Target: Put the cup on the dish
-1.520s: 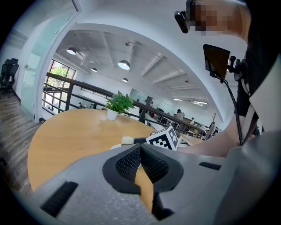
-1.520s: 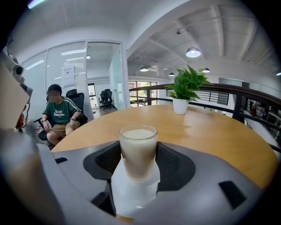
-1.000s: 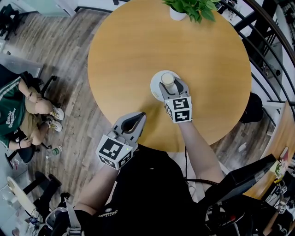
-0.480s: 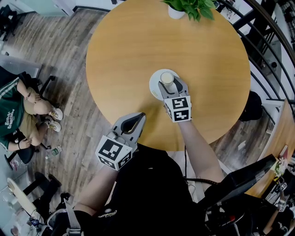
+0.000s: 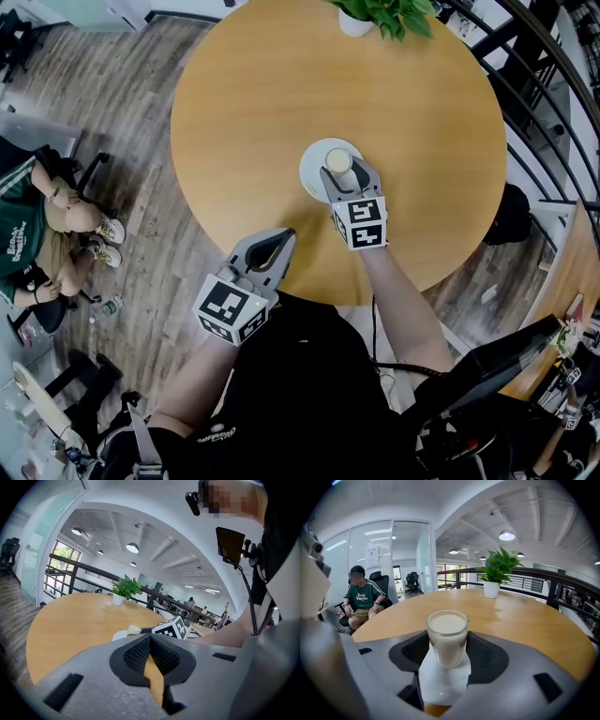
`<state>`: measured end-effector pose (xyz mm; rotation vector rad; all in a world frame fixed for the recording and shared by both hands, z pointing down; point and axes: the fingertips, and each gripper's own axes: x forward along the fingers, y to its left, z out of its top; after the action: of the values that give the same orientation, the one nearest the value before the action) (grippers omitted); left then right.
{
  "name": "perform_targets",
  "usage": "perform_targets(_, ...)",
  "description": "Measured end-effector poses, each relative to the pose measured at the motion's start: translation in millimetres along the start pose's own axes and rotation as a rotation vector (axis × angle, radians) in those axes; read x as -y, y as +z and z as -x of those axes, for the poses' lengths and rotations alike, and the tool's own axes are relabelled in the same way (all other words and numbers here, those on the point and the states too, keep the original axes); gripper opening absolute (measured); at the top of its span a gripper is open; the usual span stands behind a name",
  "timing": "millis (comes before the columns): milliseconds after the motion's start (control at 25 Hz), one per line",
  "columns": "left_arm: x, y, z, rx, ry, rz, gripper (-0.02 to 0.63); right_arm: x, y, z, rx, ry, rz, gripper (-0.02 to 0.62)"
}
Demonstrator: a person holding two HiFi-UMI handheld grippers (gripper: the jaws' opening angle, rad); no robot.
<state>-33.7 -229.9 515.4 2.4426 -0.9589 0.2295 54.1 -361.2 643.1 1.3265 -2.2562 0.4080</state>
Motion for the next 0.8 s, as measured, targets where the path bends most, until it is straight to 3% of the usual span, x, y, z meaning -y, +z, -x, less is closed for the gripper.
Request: perform_targets(800,0.5,-3.8,-2.1,-0.009,0.000,-0.003,-0.006,-2.5,-4.5,1.6,0.007,-0.014,-0.011,0.245)
